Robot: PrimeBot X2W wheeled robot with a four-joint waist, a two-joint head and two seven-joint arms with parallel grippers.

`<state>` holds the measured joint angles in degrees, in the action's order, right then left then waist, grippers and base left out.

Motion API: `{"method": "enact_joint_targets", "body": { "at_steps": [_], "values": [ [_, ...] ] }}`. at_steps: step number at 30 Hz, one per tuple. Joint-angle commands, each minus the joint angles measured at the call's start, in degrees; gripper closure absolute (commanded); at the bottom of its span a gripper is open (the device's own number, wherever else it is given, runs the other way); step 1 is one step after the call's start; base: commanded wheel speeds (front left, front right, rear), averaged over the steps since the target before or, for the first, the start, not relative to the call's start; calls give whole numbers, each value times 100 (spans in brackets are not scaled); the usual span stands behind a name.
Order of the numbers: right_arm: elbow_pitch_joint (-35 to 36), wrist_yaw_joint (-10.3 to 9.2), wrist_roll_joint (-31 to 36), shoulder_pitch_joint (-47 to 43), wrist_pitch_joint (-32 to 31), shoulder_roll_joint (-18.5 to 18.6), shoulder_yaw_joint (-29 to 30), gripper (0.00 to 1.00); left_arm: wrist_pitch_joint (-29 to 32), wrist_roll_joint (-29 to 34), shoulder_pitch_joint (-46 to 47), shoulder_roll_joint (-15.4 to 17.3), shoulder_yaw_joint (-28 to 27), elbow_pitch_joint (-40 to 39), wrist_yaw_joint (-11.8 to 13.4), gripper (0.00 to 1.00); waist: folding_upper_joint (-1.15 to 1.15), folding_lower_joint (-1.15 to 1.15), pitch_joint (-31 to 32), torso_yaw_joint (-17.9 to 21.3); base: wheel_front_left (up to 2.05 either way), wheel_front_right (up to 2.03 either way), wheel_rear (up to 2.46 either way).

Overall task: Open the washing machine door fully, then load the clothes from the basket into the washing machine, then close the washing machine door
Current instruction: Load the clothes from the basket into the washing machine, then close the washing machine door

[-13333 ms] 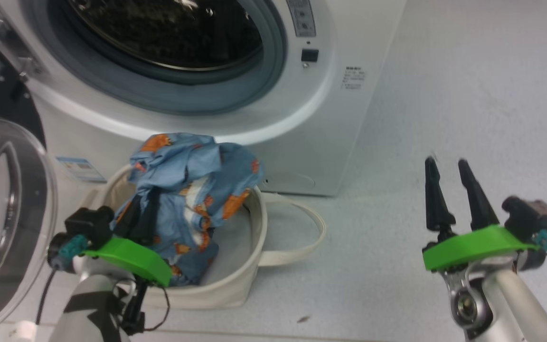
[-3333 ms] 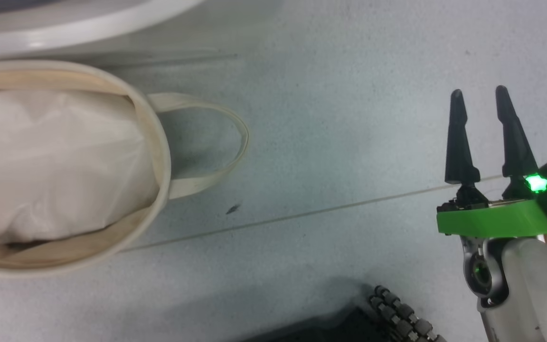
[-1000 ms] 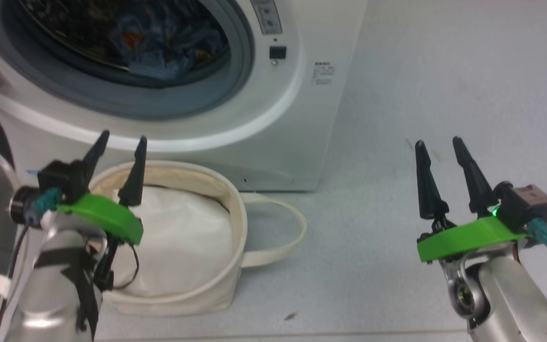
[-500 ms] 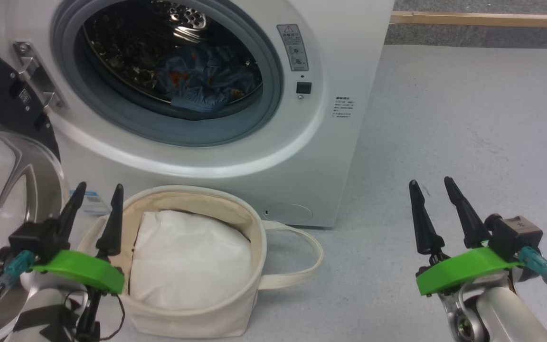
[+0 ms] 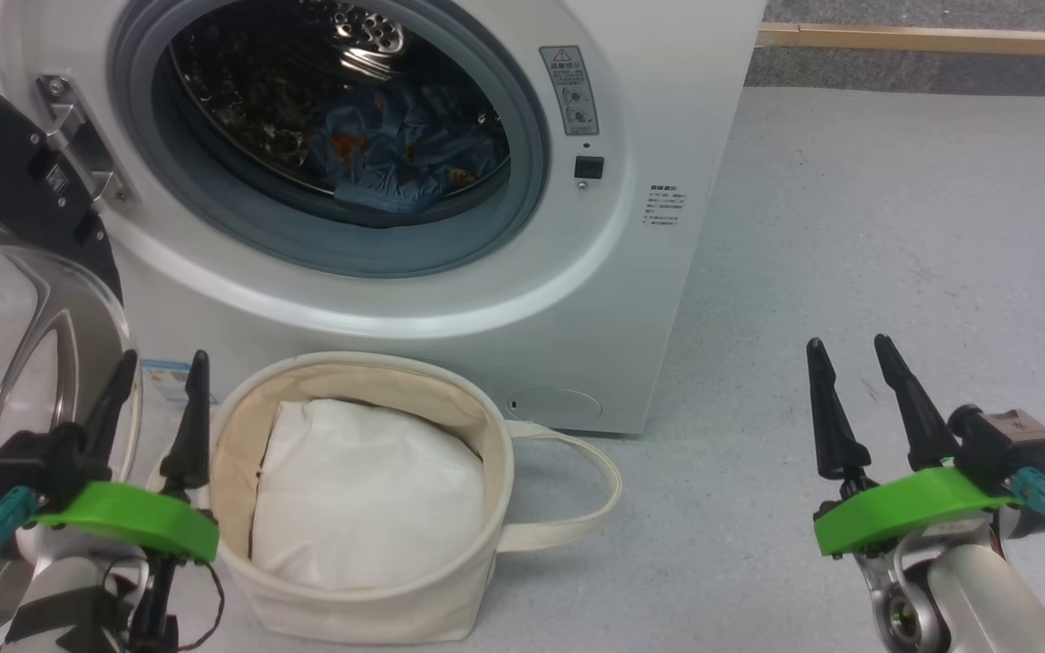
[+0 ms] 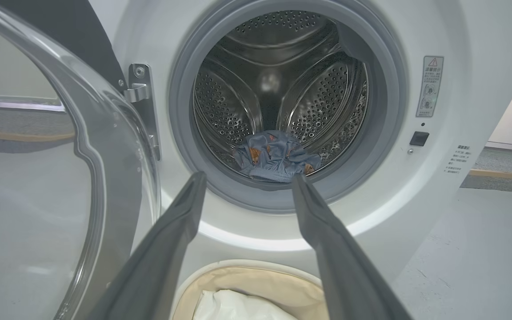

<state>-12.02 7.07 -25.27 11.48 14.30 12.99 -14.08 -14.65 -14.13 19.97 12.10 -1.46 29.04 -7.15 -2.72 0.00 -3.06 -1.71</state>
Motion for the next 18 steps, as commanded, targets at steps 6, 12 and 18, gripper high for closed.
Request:
{"method": "enact_joint_targets", "body": {
  "at_steps": [6, 12, 18],
  "values": [
    [171, 42, 28, 132, 70, 62, -56, 0, -35, -34, 126, 126, -367, -261, -32, 0, -1, 0, 1, 51, 0, 0, 0],
    [158, 42, 13, 149, 70, 65, -78, 0, -35, -151, 128, 108, -379, -310, -33, 0, -1, 0, 4, 68, 0, 0, 0],
    [139, 42, -2, 157, 70, 58, -73, 0, -35, -276, 119, 182, -350, -276, -33, 0, -1, 0, -11, 71, -22, 10, 12]
  ]
}}
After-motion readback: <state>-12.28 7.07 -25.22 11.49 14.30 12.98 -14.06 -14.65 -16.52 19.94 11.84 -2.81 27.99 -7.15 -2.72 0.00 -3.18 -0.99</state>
